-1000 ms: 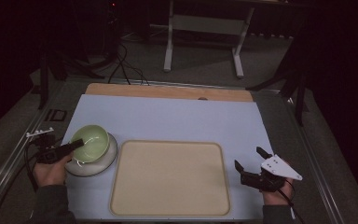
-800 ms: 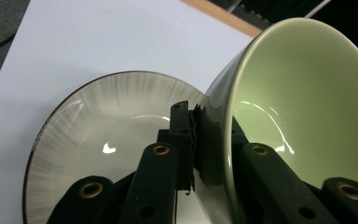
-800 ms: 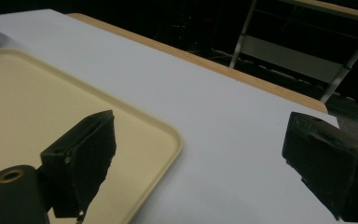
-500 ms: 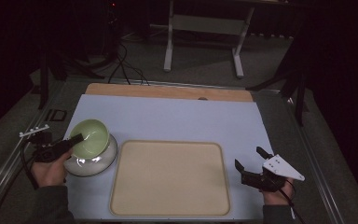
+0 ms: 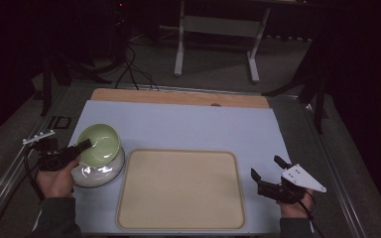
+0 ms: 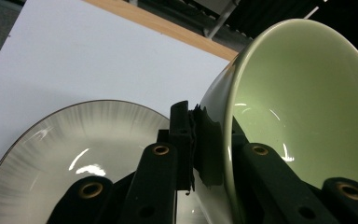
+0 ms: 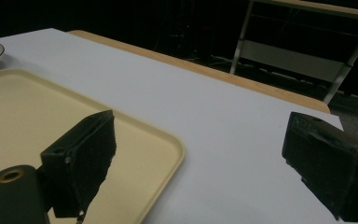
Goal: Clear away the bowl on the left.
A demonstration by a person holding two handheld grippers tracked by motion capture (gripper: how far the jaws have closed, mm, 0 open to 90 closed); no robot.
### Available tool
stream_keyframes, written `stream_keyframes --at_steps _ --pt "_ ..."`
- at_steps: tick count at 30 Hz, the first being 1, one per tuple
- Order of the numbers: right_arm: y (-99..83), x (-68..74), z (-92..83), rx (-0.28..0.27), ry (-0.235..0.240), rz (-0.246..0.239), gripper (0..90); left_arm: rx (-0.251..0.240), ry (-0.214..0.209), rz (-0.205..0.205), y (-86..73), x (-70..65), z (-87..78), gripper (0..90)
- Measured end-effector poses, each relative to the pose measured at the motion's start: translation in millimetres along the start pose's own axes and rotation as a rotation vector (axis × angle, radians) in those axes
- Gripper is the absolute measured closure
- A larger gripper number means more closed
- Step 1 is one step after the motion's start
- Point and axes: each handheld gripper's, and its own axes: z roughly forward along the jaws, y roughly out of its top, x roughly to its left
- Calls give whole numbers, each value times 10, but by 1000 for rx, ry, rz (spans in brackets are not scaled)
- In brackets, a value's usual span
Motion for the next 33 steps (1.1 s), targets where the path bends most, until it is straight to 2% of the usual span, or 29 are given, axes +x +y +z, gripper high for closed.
stream_keyframes --at_steps 9,16,26,33 --pt "0 -1 -2 -1 0 -2 93 -10 -9 16 21 -111 7 819" --pt "-1 -8 -6 -4 -4 -5 93 -9 -22 13 18 -167 33 819" --pt "-4 -14 -12 -5 -8 -11 94 0 -35 35 15 -254 79 818" --pt "-4 -14 -15 -7 -9 -10 94 12 -54 68 6 -357 145 818"
